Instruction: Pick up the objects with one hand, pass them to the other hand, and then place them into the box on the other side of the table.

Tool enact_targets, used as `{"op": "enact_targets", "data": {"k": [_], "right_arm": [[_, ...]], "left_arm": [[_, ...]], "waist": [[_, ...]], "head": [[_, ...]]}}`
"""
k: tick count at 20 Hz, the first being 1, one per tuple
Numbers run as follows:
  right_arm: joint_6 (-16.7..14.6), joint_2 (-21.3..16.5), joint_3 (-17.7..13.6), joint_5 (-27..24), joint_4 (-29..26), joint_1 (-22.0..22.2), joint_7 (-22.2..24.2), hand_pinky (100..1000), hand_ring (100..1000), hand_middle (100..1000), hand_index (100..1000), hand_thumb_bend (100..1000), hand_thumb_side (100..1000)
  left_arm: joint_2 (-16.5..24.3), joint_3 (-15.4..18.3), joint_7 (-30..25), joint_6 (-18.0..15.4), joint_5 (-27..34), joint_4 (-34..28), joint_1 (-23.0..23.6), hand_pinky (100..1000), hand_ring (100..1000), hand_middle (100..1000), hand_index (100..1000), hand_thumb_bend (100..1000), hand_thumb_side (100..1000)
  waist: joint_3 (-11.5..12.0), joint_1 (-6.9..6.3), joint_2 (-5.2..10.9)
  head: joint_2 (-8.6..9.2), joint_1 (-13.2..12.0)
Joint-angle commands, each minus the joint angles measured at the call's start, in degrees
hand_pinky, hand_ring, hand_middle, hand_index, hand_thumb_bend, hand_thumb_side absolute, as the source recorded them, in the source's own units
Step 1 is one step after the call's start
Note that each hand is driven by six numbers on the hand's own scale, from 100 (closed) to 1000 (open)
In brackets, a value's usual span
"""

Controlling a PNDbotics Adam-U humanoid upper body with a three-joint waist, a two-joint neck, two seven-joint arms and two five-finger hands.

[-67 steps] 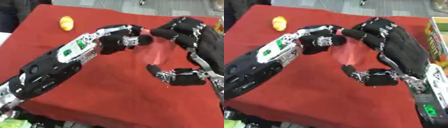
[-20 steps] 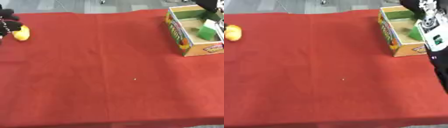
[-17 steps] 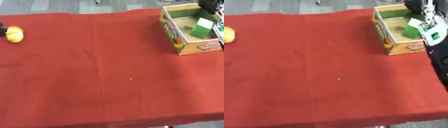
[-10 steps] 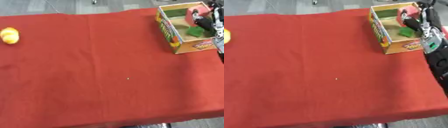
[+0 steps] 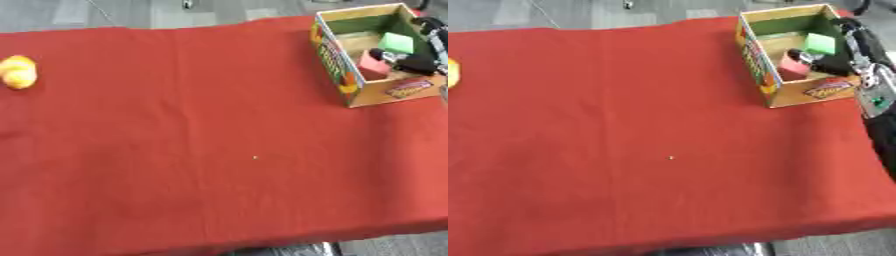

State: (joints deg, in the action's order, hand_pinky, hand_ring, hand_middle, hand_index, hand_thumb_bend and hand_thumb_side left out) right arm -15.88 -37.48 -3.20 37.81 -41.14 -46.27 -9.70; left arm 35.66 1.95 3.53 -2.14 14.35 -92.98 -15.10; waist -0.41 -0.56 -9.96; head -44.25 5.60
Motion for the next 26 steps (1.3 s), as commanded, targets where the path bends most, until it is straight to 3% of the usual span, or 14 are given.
{"op": "enact_targets", "data": {"k": [1,3,6,10,14,17,21,26], "right_arm": [[-0.67,-2.93,-0.69,-1.5,-8.03,0.9,-0.41,866,903,963,948,783,644],[-0.75,-2.9,-0.74,-2.12,-13.57,2.62,-1.17,866,902,964,948,758,585],[-0.45,-2.48,-0.65,-2.59,-22.87,5.1,-2.15,862,890,952,943,632,474],[-0.13,-0.3,0.34,-2.4,-37.27,8.21,-2.84,850,861,901,942,510,431],[-1.67,5.3,2.52,0.67,-52.23,11.45,-0.38,852,853,884,947,474,427],[-4.66,11.12,5.06,4.89,-61.31,13.32,2.61,856,854,880,951,450,429],[-8.16,17.38,8.53,8.0,-68.0,14.96,5.39,853,845,865,948,419,436],[-10.68,22.32,12.06,6.4,-70.37,15.72,7.64,846,836,854,944,384,452]], "left_arm": [[3.95,1.48,0.22,0.5,-2.95,1.17,-1.34,775,706,672,817,1000,719],[5.57,1.99,0.46,0.53,-4.9,3.07,-2.36,776,710,677,820,1000,713],[8.44,2.48,0.98,0.63,-8.77,7.03,-4.52,779,719,694,829,1000,697],[12.79,2.42,0.53,1.08,-15.7,14.8,-9.01,784,730,713,845,1000,652],[15.16,2.17,-1.25,1.77,-25.11,25.31,-14.76,788,736,722,847,1000,546],[15.6,1.01,-5.33,2.45,-33.66,33.56,-19.2,788,737,736,856,967,474],[13.22,1.14,-8.44,6.34,-43.48,43.17,-25.75,761,701,704,838,944,432],[7.86,1.94,-3.9,11.79,-46.21,51.33,-30.94,751,693,693,828,1000,452]], "waist": [[-0.2,0.48,0.62],[-0.38,0.46,0.67],[-0.69,0.35,0.74],[-1.33,0.16,0.86],[-2.14,-0.18,0.93],[-2.73,-0.56,0.89],[-3.21,-0.71,0.83],[-4.12,-0.18,0.63]], "head": [[0.13,-0.7],[0.13,-1.4],[0.13,-2.52],[0.13,-5.28],[0.13,-10.47],[0.13,-14.5],[0.13,-18.0],[0.13,-20.57]]}}
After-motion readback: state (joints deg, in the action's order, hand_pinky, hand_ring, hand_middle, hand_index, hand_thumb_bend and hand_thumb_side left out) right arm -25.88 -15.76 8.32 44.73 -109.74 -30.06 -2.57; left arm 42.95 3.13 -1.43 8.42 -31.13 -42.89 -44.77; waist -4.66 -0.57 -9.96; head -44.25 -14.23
